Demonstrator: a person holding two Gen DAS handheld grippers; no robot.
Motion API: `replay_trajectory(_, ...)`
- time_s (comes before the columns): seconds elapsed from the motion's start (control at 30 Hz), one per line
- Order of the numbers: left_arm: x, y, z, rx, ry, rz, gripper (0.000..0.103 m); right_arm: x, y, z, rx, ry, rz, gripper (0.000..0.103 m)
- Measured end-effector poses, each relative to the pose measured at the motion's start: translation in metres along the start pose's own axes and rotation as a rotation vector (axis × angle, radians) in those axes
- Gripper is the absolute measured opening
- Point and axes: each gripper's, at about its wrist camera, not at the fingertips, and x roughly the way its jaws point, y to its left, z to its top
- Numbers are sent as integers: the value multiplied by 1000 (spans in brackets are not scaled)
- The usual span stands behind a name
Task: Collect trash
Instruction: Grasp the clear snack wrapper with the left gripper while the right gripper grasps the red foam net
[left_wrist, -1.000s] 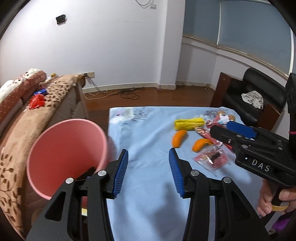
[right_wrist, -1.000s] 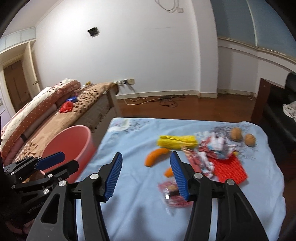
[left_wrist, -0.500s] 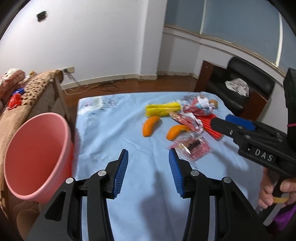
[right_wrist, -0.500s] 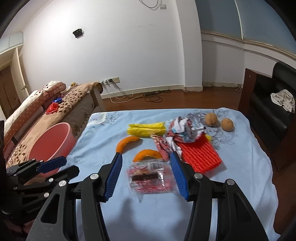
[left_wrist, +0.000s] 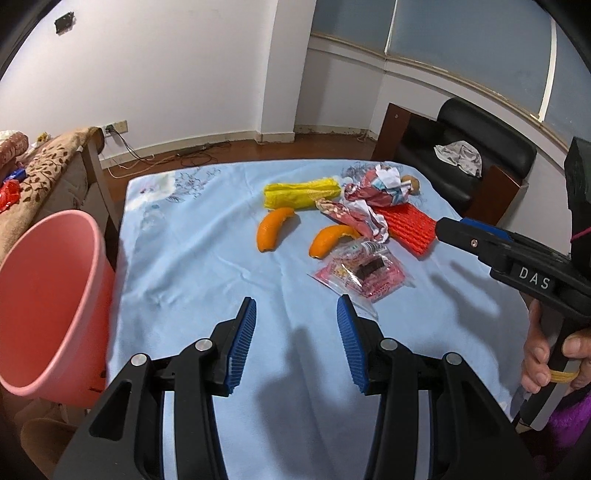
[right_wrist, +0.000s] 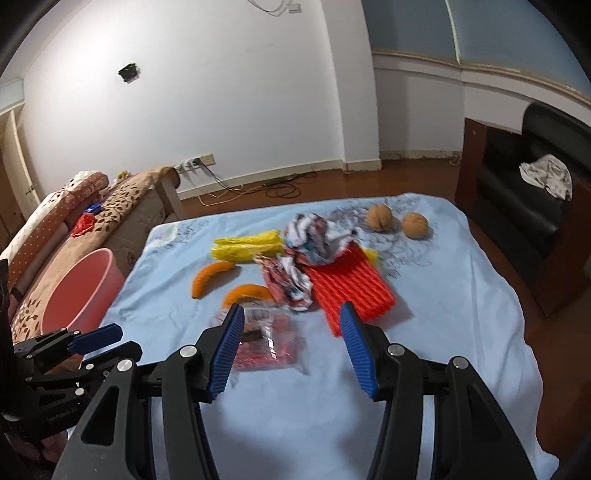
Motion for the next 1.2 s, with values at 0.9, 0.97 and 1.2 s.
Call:
replay_trajectory(0.9, 57, -25, 8, -61, 119, -70, 5, 31, -70, 5, 249, 62, -4, 53)
replay_trajectory(0.97, 50, -23, 8, -58, 101, -68, 5, 39, -73, 8, 277, 78, -1, 53)
replay_trajectory(1.2, 27, -19, 11, -45, 40, -58, 5, 65, -84, 11, 365, 140, 22, 15)
